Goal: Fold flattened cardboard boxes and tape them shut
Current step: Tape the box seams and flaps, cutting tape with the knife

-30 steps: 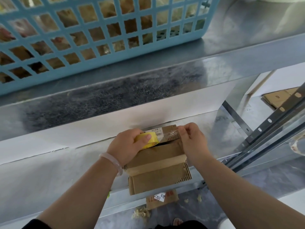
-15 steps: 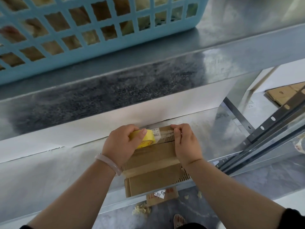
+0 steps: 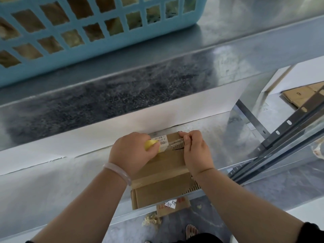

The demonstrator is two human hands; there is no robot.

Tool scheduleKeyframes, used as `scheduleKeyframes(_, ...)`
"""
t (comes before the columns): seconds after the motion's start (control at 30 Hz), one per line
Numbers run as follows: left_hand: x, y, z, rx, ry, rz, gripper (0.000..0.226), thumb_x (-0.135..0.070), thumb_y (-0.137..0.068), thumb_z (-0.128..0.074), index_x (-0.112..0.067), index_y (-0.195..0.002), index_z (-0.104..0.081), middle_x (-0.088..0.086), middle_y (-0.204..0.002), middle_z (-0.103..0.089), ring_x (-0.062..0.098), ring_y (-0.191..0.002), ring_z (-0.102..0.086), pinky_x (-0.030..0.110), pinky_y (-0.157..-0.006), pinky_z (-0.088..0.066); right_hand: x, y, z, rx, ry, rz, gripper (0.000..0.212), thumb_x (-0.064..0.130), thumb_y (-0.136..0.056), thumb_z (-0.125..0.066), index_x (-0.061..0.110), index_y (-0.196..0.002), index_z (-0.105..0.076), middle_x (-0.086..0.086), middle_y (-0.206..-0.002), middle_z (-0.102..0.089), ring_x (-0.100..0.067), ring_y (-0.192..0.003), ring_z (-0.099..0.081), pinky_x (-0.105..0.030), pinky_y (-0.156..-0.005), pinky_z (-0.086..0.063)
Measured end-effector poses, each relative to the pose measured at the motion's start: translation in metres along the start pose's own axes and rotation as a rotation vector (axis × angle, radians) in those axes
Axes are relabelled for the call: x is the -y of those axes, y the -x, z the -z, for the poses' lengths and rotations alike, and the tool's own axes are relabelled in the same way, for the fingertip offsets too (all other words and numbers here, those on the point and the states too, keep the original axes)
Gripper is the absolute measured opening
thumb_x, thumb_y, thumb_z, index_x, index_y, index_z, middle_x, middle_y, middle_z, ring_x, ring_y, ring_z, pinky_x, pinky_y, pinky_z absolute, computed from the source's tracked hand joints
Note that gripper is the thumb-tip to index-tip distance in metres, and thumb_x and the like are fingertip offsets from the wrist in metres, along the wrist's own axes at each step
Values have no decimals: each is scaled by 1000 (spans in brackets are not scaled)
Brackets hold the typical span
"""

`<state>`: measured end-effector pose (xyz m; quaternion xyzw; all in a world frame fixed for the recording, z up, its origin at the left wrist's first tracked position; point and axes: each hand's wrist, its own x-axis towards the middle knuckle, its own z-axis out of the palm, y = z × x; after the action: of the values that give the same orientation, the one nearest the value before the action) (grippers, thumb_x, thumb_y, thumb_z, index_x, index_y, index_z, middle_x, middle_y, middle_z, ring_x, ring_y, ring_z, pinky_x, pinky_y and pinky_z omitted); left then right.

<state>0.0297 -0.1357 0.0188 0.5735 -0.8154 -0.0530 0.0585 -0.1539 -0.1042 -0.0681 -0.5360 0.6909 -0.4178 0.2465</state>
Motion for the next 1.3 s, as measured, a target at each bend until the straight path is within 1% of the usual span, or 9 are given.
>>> scheduleKeyframes(0.17, 5, 0, -1, 79, 52, -26, 47, -64, -88, -31, -29, -89, -63, -9, -80, -60, 13, -75, -56, 36, -69, -49, 4, -1, 1, -11, -72, -107, 17, 27, -105, -35, 25, -88, -38, 17, -117, -67, -2, -76, -53, -20, -57, -38)
scheduleKeyframes(0.23, 11, 4, 1, 111, 243, -22, 31, -54, -90, -38, -34, -92, -61, -13, -82, -61, 7, -78, -56, 30, -67, -46, 5, -1, 1, -23, -98, -126, 21, 27, -105, -35, 30, -84, -35, 17, -114, -68, 1, -76, -53, -19, -55, -37)
scheduleKeyframes(0.37, 10, 4, 4, 115, 535, 59, 14, -35, -84, -47, -35, -84, -61, -13, -79, -61, 2, -75, -54, 23, -61, -40, 4, -1, 1, -36, -117, -122, 21, 23, -105, -35, 26, -85, -35, 15, -114, -70, 1, -69, -52, -18, -52, -33)
scheduleKeyframes(0.57, -1, 6, 4, 28, 736, 178, 13, -34, -77, -51, -41, -77, -62, -15, -79, -64, -3, -81, -56, 9, -59, -39, 0, -1, -1, -57, -110, -98, 15, 20, -104, -37, 21, -90, -37, 11, -113, -71, -9, -73, -57, -21, -55, -35)
scheduleKeyframes(0.73, -8, 6, 11, -39, 813, 196, 15, -30, -83, -56, -40, -76, -64, -18, -81, -66, 0, -80, -59, 19, -66, -44, 2, -1, -2, -40, -100, -117, 14, 26, -104, -37, 23, -91, -38, 10, -108, -71, -17, -80, -59, -31, -62, -43)
scheduleKeyframes(0.83, -15, 3, 14, -57, 830, 198, 13, -33, -78, -53, -38, -74, -65, -20, -82, -66, 1, -78, -60, 19, -65, -46, 5, -1, 0, -38, -101, -116, 14, 25, -105, -37, 21, -91, -38, 13, -107, -69, -12, -78, -55, -27, -58, -40)
scheduleKeyframes(1.0, -14, 5, 14, -58, 777, 174, 26, -18, -90, -58, -38, -75, -64, -19, -83, -65, 2, -79, -59, 11, -60, -44, 4, -1, 1, -27, -107, -109, 15, 23, -105, -38, 22, -90, -38, 12, -109, -70, -13, -81, -57, -26, -63, -36)
scheduleKeyframes(1.13, -15, 6, 15, -62, 797, 229, 14, -33, -81, -55, -39, -72, -65, -18, -79, -66, 3, -77, -60, 17, -62, -45, 2, -1, -2, -28, -93, -106, 15, 24, -104, -39, 22, -90, -38, 9, -112, -71, -19, -88, -62, -29, -66, -41)
scheduleKeyframes(1.3, -18, 6, 22, -73, 770, 169, 20, -29, -88, -55, -39, -73, -64, -20, -82, -64, 2, -80, -59, 10, -58, -44, 2, 0, -1, -26, -83, -82, 13, 23, -104, -39, 19, -92, -39, 3, -111, -72, -24, -92, -64, -33, -68, -46)
